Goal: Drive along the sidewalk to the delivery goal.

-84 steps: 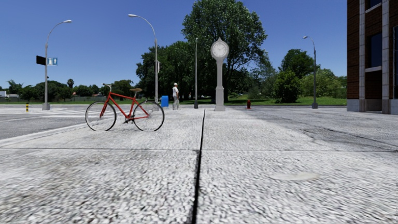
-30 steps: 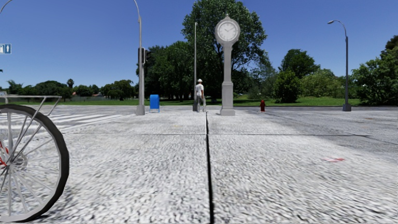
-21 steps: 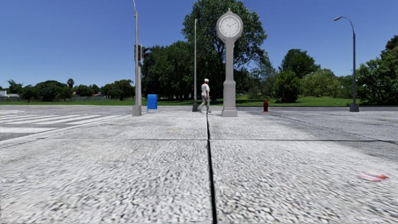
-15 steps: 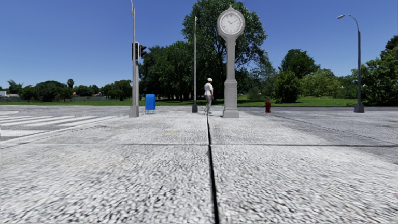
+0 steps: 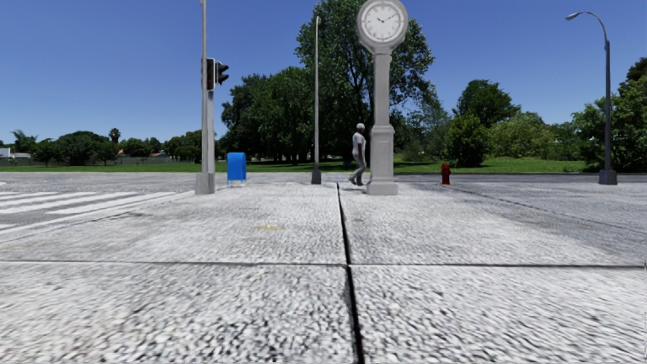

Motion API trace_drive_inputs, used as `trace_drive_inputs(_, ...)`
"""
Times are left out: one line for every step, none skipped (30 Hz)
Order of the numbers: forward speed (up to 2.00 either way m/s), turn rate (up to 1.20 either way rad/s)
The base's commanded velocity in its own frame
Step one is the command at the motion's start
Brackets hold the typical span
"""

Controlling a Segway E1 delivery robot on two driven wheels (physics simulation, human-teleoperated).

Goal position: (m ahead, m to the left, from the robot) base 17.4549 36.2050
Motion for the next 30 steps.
trace_drive_inputs(2.0, 0.25)
trace_drive_inputs(2.0, 0.3)
trace_drive_inputs(2.0, 0.33)
trace_drive_inputs(2.0, 0.33)
trace_drive_inputs(2.0, 0.34)
trace_drive_inputs(2.0, 0.34)
trace_drive_inputs(2.0, 0.35)
trace_drive_inputs(2.0, 0.35)
trace_drive_inputs(2.0, 0.36)
trace_drive_inputs(2.0, 0.4)
trace_drive_inputs(2.0, 0.44)
trace_drive_inputs(2.0, 0.46)
trace_drive_inputs(2.0, 0.46)
trace_drive_inputs(2.0, 0.47)
trace_drive_inputs(2.0, 0.47)
trace_drive_inputs(2.0, 0.47)
trace_drive_inputs(2.0, 0.47)
trace_drive_inputs(2.0, 0.47)
trace_drive_inputs(2.0, 0.47)
trace_drive_inputs(2.0, 0.47)
trace_drive_inputs(2.0, 0.48)
trace_drive_inputs(2.0, 0.49)
trace_drive_inputs(2.0, 0.49)
trace_drive_inputs(2.0, 0.52)
trace_drive_inputs(2.0, 0.54)
trace_drive_inputs(2.0, 0.55)
trace_drive_inputs(2.0, 0.56)
trace_drive_inputs(2.0, 0.56)
trace_drive_inputs(2.0, 0.56)
trace_drive_inputs(2.0, 0.56)
